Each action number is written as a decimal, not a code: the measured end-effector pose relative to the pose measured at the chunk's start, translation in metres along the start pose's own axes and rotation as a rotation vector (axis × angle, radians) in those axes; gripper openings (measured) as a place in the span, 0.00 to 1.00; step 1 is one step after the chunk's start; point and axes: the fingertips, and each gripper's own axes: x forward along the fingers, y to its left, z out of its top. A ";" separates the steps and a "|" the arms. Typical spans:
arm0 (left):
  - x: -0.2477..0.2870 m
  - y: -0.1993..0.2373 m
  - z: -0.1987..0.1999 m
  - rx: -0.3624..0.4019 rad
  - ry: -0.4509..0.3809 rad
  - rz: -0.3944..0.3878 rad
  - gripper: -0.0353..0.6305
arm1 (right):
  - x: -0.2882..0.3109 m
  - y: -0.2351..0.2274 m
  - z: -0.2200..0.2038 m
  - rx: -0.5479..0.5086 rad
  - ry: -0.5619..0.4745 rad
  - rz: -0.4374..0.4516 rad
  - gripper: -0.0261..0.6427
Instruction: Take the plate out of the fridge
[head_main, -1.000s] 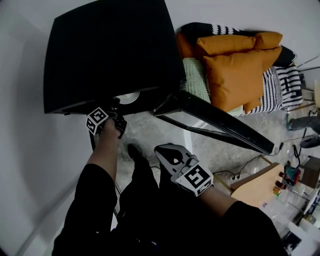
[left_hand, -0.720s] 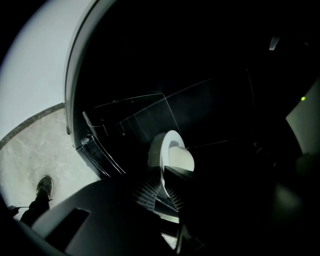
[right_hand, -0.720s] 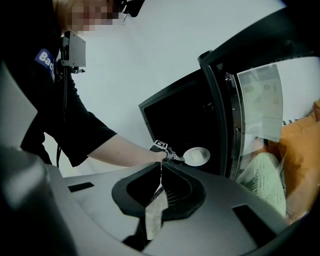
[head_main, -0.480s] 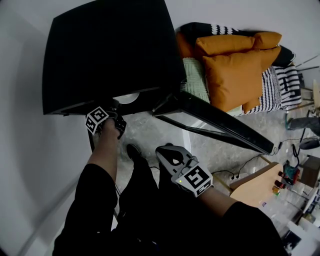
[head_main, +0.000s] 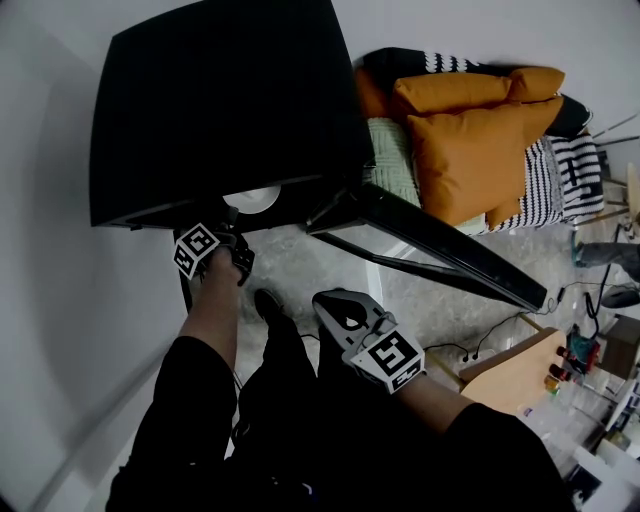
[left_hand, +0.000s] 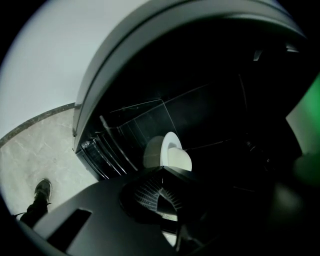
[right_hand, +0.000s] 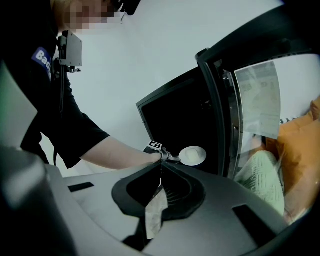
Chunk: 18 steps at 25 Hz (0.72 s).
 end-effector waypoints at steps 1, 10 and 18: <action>-0.002 0.000 -0.002 -0.001 -0.003 -0.003 0.06 | 0.000 0.000 0.000 0.002 0.007 -0.001 0.05; -0.016 -0.012 -0.004 0.030 -0.058 -0.125 0.06 | -0.001 0.004 -0.001 -0.006 0.018 0.007 0.05; -0.019 -0.009 -0.005 0.031 -0.071 -0.144 0.06 | -0.002 0.006 -0.007 -0.008 0.030 0.013 0.05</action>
